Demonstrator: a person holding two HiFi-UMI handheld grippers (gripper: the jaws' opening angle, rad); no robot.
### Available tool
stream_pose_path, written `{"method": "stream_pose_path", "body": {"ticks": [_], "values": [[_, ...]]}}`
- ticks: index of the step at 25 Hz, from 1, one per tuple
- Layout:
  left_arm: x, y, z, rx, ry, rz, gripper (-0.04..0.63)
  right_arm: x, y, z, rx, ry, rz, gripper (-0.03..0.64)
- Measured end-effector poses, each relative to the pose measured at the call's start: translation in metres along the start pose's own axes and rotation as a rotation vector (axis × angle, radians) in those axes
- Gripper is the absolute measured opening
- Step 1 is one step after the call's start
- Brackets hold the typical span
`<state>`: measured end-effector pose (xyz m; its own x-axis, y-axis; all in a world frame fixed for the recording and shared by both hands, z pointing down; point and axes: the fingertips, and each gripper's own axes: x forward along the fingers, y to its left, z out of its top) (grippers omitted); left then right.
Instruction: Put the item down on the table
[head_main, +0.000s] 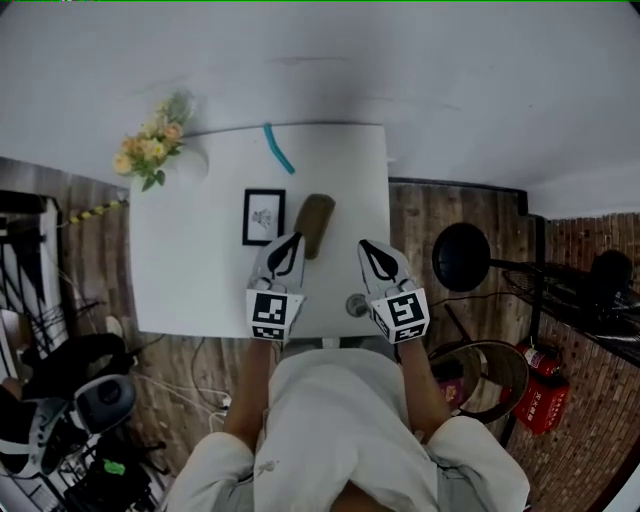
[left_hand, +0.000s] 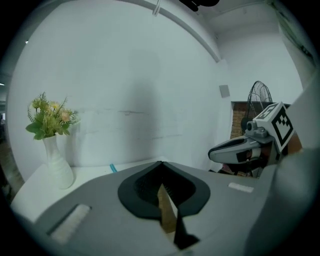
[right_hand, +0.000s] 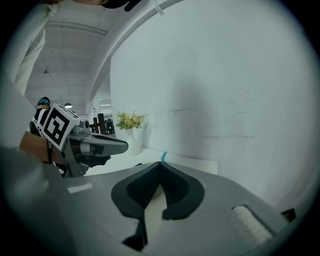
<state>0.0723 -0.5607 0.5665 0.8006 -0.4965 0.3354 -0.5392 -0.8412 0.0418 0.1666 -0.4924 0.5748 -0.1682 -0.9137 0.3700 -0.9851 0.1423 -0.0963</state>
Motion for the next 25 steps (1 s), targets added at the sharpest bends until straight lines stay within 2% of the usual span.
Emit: {"method": "stream_pose_path", "body": {"ticks": [8,13,25], "values": [[-0.025,-0.007,-0.005,-0.01,-0.006,-0.053,0.014,-0.013,0.02,0.006,0.008,-0.025,-0.038,0.003],[-0.03,-0.005,-0.005,0.009,-0.015,-0.08,0.015,-0.015,0.029,0.007,0.007,-0.038,-0.065,0.003],[-0.037,0.021,-0.011,0.009,-0.021,-0.126,0.015,0.006,0.054,0.012,0.005,-0.041,-0.113,0.003]]}}
